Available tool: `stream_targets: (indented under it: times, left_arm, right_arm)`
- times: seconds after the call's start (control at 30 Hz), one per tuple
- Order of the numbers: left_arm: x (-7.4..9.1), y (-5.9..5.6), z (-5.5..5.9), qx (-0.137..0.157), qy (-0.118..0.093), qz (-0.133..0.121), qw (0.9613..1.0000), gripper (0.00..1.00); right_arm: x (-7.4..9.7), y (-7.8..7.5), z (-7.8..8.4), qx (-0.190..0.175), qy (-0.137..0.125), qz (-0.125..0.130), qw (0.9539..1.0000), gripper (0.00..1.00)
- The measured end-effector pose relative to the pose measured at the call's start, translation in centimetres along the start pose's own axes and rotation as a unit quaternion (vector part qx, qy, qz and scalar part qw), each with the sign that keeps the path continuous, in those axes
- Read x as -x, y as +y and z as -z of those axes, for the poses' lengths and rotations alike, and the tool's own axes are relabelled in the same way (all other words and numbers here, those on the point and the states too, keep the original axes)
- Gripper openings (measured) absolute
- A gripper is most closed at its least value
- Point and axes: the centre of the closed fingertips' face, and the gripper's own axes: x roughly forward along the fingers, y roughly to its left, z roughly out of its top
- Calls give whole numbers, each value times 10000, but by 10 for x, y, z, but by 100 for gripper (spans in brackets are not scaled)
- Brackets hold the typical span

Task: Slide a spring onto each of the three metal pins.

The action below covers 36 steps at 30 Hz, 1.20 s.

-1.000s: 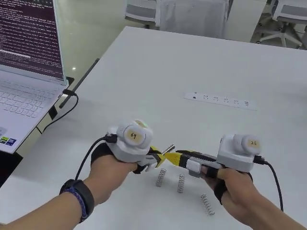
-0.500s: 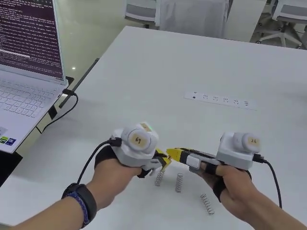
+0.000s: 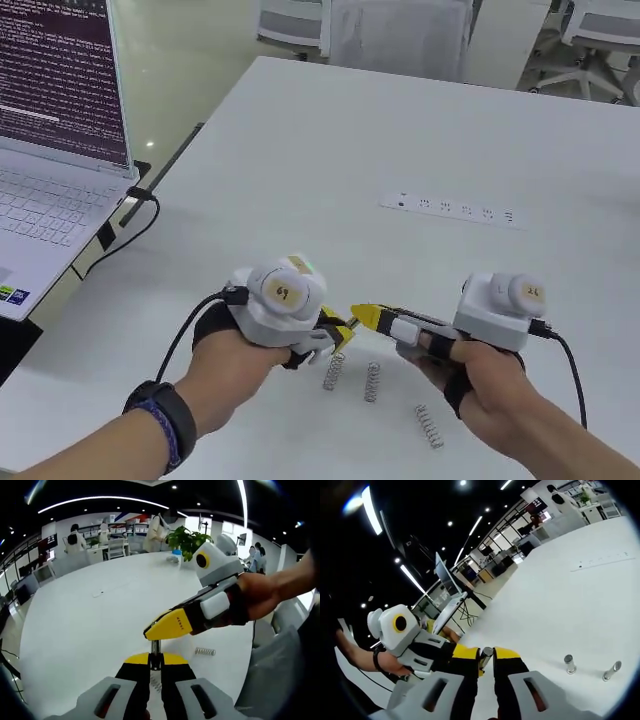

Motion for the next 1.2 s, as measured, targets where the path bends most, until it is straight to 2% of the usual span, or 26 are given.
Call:
stream_targets:
  times: [0.33,0.5,0.73,1.03,1.2]
  left_arm:
    - [-2,-1,-2,9,-39,14,10000,0]
    - [-5,0,-1,23,-36,11,10000,0]
    - [-9,6,3,96,-49,-33,9999,0]
    - [-11,14,8,155,-95,-87,9998,0]
    - [-14,19,13,163,-94,-144,9997,0]
  right_arm:
    - [1,5,-3,52,58,-42,10000,6]
    - [-1,6,-2,288,226,68,9993,6]
    - [-10,8,0,818,555,206,9949,6]
    - [-20,10,3,1086,757,233,9909,7]
    - [-26,8,7,1304,920,272,9868,7]
